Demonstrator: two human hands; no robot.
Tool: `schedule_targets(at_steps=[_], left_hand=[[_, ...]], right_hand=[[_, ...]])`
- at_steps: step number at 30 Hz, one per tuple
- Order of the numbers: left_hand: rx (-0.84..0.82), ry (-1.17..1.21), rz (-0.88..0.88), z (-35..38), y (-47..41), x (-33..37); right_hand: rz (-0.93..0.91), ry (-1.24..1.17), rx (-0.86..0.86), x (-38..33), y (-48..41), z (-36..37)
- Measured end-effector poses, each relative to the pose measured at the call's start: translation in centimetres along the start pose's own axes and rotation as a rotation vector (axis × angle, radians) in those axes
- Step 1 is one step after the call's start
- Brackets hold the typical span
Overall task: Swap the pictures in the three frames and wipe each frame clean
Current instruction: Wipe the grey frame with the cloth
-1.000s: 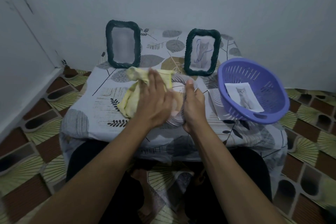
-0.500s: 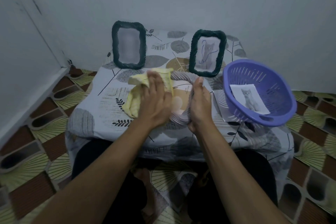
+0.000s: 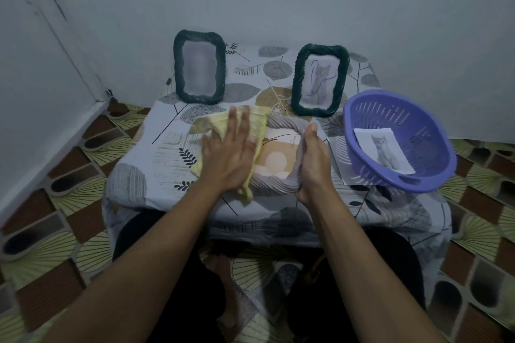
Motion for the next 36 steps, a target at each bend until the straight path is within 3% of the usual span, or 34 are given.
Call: schedule_targets(at_steps=[4, 6, 11, 15, 19, 22, 26, 31, 34, 36], left_hand=[[0.057, 0.141, -0.130, -1.7, -1.3, -1.8], [0.068, 0.258, -0.055, -2.5, -1.4, -1.4], [0.020, 0.265, 0.055, -2.9, -1.1, -1.1], [0.132, 0.345, -0.145, -2.4, -0.8, -2.0], [0.215, 0.404, -0.401, -1.7, -0.6, -3.3], [0.295, 0.514, -0.467, -1.4, 0.0, -2.7], [0.372, 0.486, -0.379, -1.8, 0.5, -1.7], [0.367, 0.057, -0.203, -2.1, 1.4, -0.8], [0.157, 0.098, 0.049, -0.5, 2.2, 0.5], [0.051, 0.154, 0.107, 0.5, 2.8, 0.9]], right_hand=[[0.090, 0.070, -0.133, -0.1, -0.2, -0.3], [0.124, 0.118, -0.167, -0.1, -0.2, -0.4], [0.272, 0.136, -0.226, -0.4, -0.9, -0.9], [0.351, -0.039, -0.212, -0.5, -1.4, -0.9], [0.232, -0.356, -0.126, 0.2, -1.2, -0.4], [0.182, -0.350, -0.060, 1.7, -0.2, 0.9], [0.103, -0.282, 0.116, 2.1, -0.1, 1.1], [-0.001, -0.243, 0.219, 1.0, -0.3, 0.5], [-0.026, -0.242, 0.263, -0.1, -0.7, -0.1], [-0.017, -0.194, 0.256, -0.4, -0.8, -0.1]])
Point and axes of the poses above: each hand's wrist, its own y-axis away from the middle knuckle, its own z-axis out of the palm, x = y × z, the point moved 5 cm from there along -y, towards the middle knuckle, and after that the axes turned 2 degrees about x, right-handed, at the moved point
